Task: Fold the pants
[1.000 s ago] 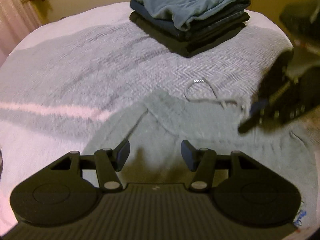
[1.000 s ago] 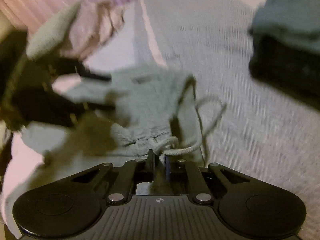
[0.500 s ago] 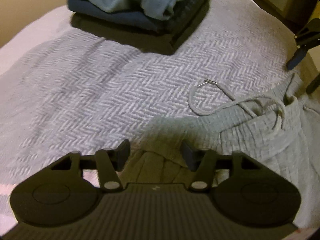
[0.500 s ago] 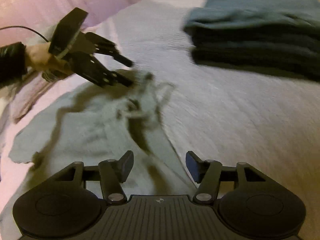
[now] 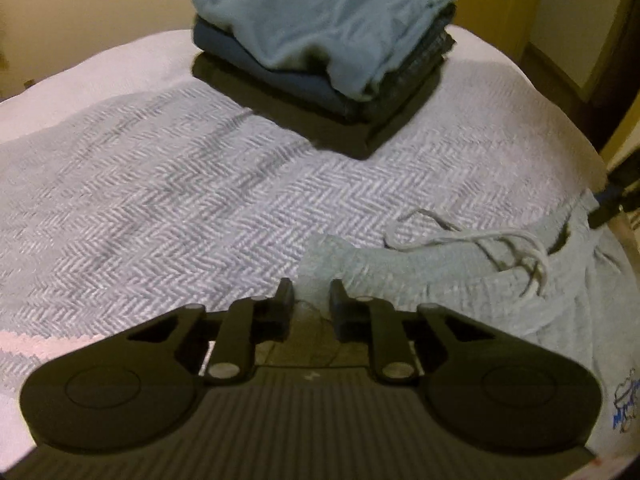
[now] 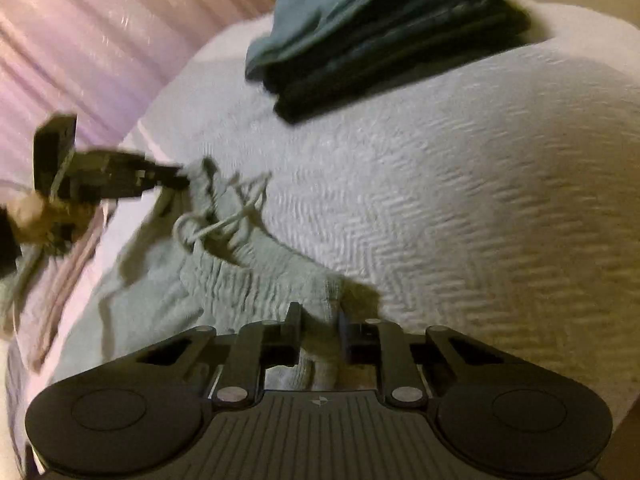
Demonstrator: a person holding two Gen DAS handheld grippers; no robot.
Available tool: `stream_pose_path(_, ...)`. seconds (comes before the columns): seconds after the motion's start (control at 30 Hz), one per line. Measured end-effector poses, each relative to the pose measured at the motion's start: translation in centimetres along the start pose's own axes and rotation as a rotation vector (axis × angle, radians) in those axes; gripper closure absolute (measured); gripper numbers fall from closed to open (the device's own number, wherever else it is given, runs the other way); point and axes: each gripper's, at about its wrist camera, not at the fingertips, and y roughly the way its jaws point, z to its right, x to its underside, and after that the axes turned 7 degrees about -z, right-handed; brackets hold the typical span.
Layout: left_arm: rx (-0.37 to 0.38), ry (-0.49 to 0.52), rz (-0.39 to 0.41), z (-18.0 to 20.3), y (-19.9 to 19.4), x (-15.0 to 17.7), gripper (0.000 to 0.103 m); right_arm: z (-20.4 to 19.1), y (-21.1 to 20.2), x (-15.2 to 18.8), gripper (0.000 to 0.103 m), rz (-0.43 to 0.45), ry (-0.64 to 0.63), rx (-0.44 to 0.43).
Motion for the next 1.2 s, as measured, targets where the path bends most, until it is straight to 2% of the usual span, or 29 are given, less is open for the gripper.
stream_pose_path(0.07, -0.002, -0.059, -0.013, -0.7, 1.4, 0.2, 0.091, 0.6, 1.6, 0.6, 0.089, -0.013, 0.031, 0.019)
stream_pose_path(0.1, -0.04, -0.067, -0.024, -0.6, 2.2, 0.2, 0.103, 0.9, 2.3, 0.6, 0.089, -0.016, 0.054, 0.023)
stream_pose_path(0.13, -0.067, -0.081, -0.043, -0.8, 3.0, 0.2, 0.103, 1.0, 2.7, 0.5, 0.088, -0.021, 0.064, 0.03)
stream_pose_path(0.2, -0.068, -0.1, -0.062, -1.4, 3.6, 0.1, 0.103, 0.2, 2.7, 0.2, 0.085, -0.027, 0.024, 0.056)
stream_pose_path(0.3, -0.025, -0.085, -0.023, -1.6, 2.0, 0.0, 0.1, -1.4, 1.2, 0.1, 0.074, 0.0, -0.081, 0.123)
stream_pose_path(0.37, 0.05, -0.089, 0.015, -1.8, 0.6, -0.1, 0.084, -2.7, 0.5, 0.0, 0.056, 0.036, -0.177, 0.141)
stream_pose_path(0.4, 0.098, -0.088, 0.03, -2.0, 0.1, -0.2, 0.06, -3.3, 0.4, -0.3, 0.053, 0.041, -0.212, 0.117)
stream_pose_path(0.43, 0.119, -0.071, 0.034, -1.8, -0.1, -0.4, 0.05, -4.0, 0.6, -0.5, 0.05, 0.036, -0.256, 0.095)
stream_pose_path(0.47, 0.136, -0.032, 0.026, -1.4, 0.1, -0.6, 0.04, -4.8, 1.0, -0.8, 0.047, 0.025, -0.315, 0.074)
stream_pose_path(0.5, 0.143, 0.025, -0.011, -0.8, 0.7, -0.9, 0.038, -5.6, 1.7, -1.0, 0.046, 0.003, -0.379, 0.05)
stream_pose_path(0.6, 0.135, 0.142, -0.107, 0.6, 3.2, -1.2, 0.039, -7.3, 4.3, -1.5, 0.045, -0.067, -0.545, 0.018)
stream_pose_path(0.67, 0.127, 0.176, -0.136, 1.0, 4.7, -1.1, 0.045, -7.9, 5.8, -1.9, 0.045, -0.096, -0.617, 0.011)
stream_pose_path(0.73, 0.106, 0.176, -0.131, 1.5, 5.1, -1.0, 0.055, -8.0, 7.3, -2.4, 0.045, -0.112, -0.647, 0.0)
stream_pose_path(0.77, 0.082, 0.178, -0.115, 1.7, 4.8, -0.9, 0.067, -8.0, 7.9, -2.6, 0.051, -0.128, -0.65, -0.006)
stream_pose_path(0.8, 0.052, 0.168, -0.092, 1.5, 4.2, -0.9, 0.082, -7.9, 8.4, -2.9, 0.063, -0.15, -0.644, -0.025)
stream_pose_path(0.83, 0.042, 0.15, -0.073, 1.1, 3.6, -0.9, 0.082, -7.8, 8.8, -3.3, 0.095, -0.169, -0.619, -0.018)
stream_pose_path(0.87, 0.039, 0.133, -0.052, 0.6, 2.9, -1.0, 0.083, -7.6, 8.4, -3.8, 0.102, -0.169, -0.587, -0.01)
stream_pose_path(0.93, 0.024, 0.093, -0.01, -0.2, 1.4, -0.7, 0.083, -6.6, 6.8, -5.1, 0.103, -0.137, -0.494, -0.065)
stream_pose_path(1.0, 0.026, 0.059, -0.006, -0.8, 1.8, -0.5, 0.083, -5.9, 6.7, -5.4, 0.103, -0.133, -0.462, -0.06)
stream_pose_path(1.03, 0.019, 0.048, -0.013, -0.7, 2.5, -0.3, 0.083, -5.7, 7.4, -5.3, 0.103, -0.137, -0.456, -0.041)
stream_pose_path(1.1, 0.004, 0.027, -0.033, -0.7, 3.9, -0.2, 0.083, -5.4, 8.4, -4.9, 0.103, -0.117, -0.488, 0.063)
stream_pose_path(1.2, 0.007, -0.005, -0.041, -1.1, 5.2, 0.1, 0.083, -3.7, 7.8, -5.3, 0.103, -0.107, -0.418, 0.08)
